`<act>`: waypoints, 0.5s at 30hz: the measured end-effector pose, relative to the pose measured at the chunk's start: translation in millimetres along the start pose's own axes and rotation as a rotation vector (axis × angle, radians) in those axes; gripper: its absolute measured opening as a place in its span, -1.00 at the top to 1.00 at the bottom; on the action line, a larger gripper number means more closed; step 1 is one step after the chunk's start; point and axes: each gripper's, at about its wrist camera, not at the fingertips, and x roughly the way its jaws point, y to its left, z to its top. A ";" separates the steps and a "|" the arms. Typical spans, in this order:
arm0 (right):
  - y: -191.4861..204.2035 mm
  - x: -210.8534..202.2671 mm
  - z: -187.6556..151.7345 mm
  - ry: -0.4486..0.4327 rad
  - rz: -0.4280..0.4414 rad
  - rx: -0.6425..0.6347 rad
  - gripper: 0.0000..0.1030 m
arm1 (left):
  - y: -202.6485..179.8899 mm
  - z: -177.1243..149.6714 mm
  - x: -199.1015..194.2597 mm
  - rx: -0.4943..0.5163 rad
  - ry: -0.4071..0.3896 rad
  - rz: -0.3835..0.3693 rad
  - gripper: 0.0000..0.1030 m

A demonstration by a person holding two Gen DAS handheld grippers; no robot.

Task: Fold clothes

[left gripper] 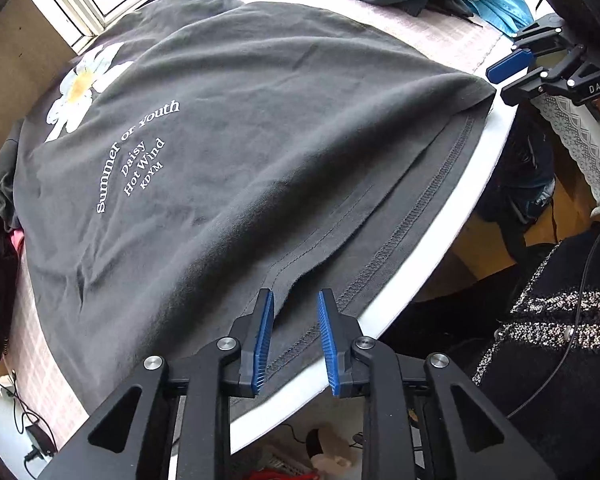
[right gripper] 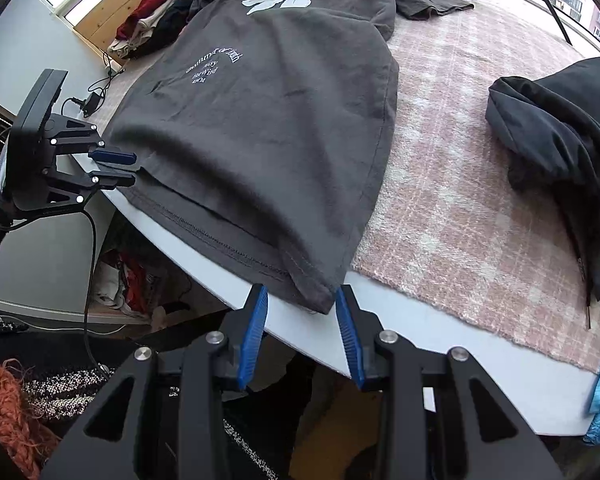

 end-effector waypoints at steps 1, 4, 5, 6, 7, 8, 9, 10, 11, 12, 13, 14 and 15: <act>1.1 0.5 0.9 0.000 0.003 -0.002 0.32 | -0.5 1.7 4.4 0.002 0.006 0.000 0.58; 4.8 1.9 3.6 -0.001 0.009 -0.012 0.32 | 0.2 6.2 14.5 -0.019 0.019 -0.008 0.69; 5.9 2.4 3.9 -0.002 0.006 -0.018 0.31 | 2.5 6.9 12.8 -0.036 0.012 -0.025 0.97; 7.0 2.9 3.8 -0.002 0.000 -0.026 0.31 | 4.8 7.7 11.1 -0.053 0.004 -0.043 0.98; 8.1 3.5 3.7 -0.003 -0.007 -0.035 0.31 | 6.3 7.0 8.9 -0.061 -0.003 -0.051 0.98; 9.1 4.2 3.1 -0.002 -0.009 -0.044 0.31 | 7.3 5.1 6.0 -0.065 -0.008 -0.057 0.98; 10.1 5.3 2.3 0.003 -0.006 -0.054 0.31 | 8.3 3.0 2.9 -0.070 -0.011 -0.067 0.98; 11.3 6.8 1.4 0.008 -0.003 -0.063 0.31 | 9.1 0.5 -1.4 -0.075 -0.020 -0.077 0.98; 13.4 8.8 0.7 0.013 -0.002 -0.075 0.25 | 9.2 -2.1 -6.4 -0.078 -0.030 -0.091 0.98; 15.9 11.0 0.1 0.018 -0.003 -0.091 0.13 | 9.0 -4.6 -11.3 -0.080 -0.038 -0.106 0.98; 18.8 13.0 -0.5 0.019 -0.015 -0.111 0.10 | 8.5 -7.2 -15.4 -0.082 -0.043 -0.117 0.98; 22.0 15.0 -0.6 0.017 -0.038 -0.134 0.10 | 7.8 -9.8 -19.1 -0.084 -0.046 -0.123 0.98; 25.0 17.2 -0.2 0.015 -0.063 -0.155 0.10 | 6.6 -12.5 -21.3 -0.083 -0.043 -0.129 0.98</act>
